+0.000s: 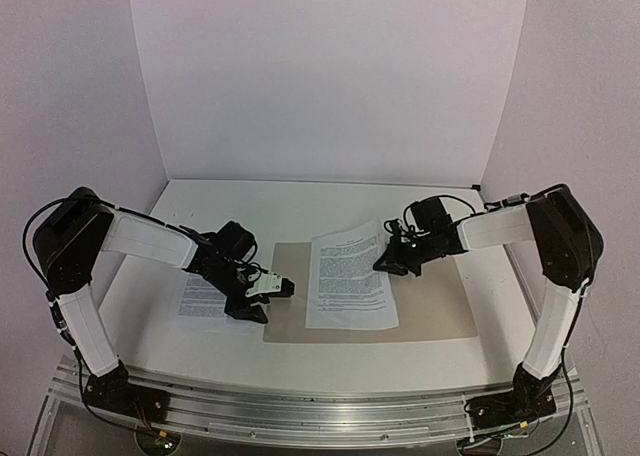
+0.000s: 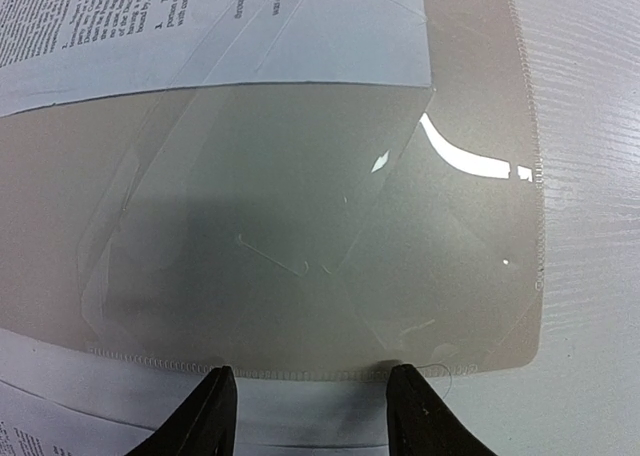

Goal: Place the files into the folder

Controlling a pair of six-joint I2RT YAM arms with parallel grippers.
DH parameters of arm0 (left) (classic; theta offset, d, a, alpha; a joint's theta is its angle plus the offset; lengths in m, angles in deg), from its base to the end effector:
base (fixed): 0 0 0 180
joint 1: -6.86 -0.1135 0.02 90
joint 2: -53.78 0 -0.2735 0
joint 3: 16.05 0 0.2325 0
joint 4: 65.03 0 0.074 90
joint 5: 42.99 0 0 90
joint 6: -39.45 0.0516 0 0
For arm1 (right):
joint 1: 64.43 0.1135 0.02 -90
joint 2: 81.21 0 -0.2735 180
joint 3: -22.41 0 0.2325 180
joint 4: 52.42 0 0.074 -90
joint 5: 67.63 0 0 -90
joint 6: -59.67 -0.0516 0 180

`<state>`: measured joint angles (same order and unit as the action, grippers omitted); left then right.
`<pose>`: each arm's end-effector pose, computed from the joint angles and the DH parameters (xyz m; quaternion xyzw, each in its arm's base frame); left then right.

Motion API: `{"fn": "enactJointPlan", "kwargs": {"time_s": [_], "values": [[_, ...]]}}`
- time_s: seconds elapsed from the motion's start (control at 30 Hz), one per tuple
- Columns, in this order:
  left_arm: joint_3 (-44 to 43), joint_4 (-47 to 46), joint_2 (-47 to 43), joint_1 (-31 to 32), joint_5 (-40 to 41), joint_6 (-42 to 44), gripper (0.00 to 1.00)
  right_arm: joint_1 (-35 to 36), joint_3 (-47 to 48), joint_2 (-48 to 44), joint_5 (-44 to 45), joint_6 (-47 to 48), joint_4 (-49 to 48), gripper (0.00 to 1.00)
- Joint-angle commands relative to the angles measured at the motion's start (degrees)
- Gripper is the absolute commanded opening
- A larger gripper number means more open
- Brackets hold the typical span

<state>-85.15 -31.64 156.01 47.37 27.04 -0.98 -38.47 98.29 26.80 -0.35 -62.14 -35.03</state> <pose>0.2329 -0.2222 0.1414 0.7072 0.6564 -0.1534 0.2132 0.3333 0.1844 0.1575 -0.0211 0.9221 0.3257 0.2077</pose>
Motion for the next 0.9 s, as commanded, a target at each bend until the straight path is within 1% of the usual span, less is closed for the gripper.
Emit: {"fn": "enactJointPlan", "kwargs": {"time_s": [0.0, 0.1, 0.47, 0.67, 0.87], "values": [[0.99, 0.95, -0.38, 0.09, 0.89, 1.15, 0.51, 3.1, 4.18, 3.67, -2.92, 1.35, -3.4, 0.0], [0.81, 0.84, -0.24, 0.09, 0.81, 1.11, 0.51, 4.47, 4.84, 5.12, -3.21, 0.89, -3.76, 0.0], [0.83, 0.72, -0.11, 0.09, 0.73, 1.13, 0.51, 6.62, 5.65, 7.58, -5.51, -3.62, -10.02, 0.0], [1.11, 0.89, -0.36, 0.09, 0.81, 1.34, 0.51, 7.62, 3.03, 7.67, -5.04, -9.2, -16.15, 0.0], [1.84, 0.96, -0.89, 0.09, 0.73, 1.37, 0.51, 7.69, 1.11, 6.97, -6.15, -9.46, -16.3, 0.0]]}}
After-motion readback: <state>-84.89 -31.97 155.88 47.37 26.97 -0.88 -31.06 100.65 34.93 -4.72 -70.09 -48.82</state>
